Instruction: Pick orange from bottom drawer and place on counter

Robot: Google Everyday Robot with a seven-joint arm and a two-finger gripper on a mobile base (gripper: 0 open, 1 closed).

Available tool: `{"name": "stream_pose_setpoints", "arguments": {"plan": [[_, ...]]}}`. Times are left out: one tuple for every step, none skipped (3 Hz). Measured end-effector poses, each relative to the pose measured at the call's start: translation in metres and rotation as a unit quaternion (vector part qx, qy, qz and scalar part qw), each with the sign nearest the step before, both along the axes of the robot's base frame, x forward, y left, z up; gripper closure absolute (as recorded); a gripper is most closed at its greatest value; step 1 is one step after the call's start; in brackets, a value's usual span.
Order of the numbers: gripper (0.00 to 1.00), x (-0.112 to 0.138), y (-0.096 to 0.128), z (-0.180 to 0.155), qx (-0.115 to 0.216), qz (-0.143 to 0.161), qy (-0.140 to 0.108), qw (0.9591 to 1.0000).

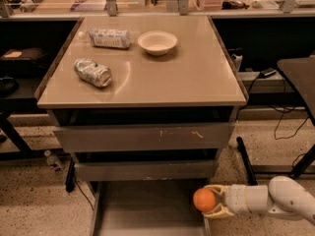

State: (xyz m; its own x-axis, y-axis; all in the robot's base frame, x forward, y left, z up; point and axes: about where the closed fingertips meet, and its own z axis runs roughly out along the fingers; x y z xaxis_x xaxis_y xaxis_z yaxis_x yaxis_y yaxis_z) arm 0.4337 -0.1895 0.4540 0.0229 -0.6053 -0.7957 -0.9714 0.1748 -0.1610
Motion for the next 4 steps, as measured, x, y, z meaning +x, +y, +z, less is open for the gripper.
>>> {"name": "stream_pose_setpoints", "arguments": {"plan": [[1.00,0.000,0.001,0.007,0.004,-0.003,-0.006,1.0000],[1.00,-0.007,0.016,0.053,0.006,0.022,-0.038,0.9990],[1.00,-0.014,0.038,0.126,0.006,0.059,-0.082,0.9949],[1.00,-0.016,0.059,0.197,0.004,0.089,-0.124,0.9883]]}}
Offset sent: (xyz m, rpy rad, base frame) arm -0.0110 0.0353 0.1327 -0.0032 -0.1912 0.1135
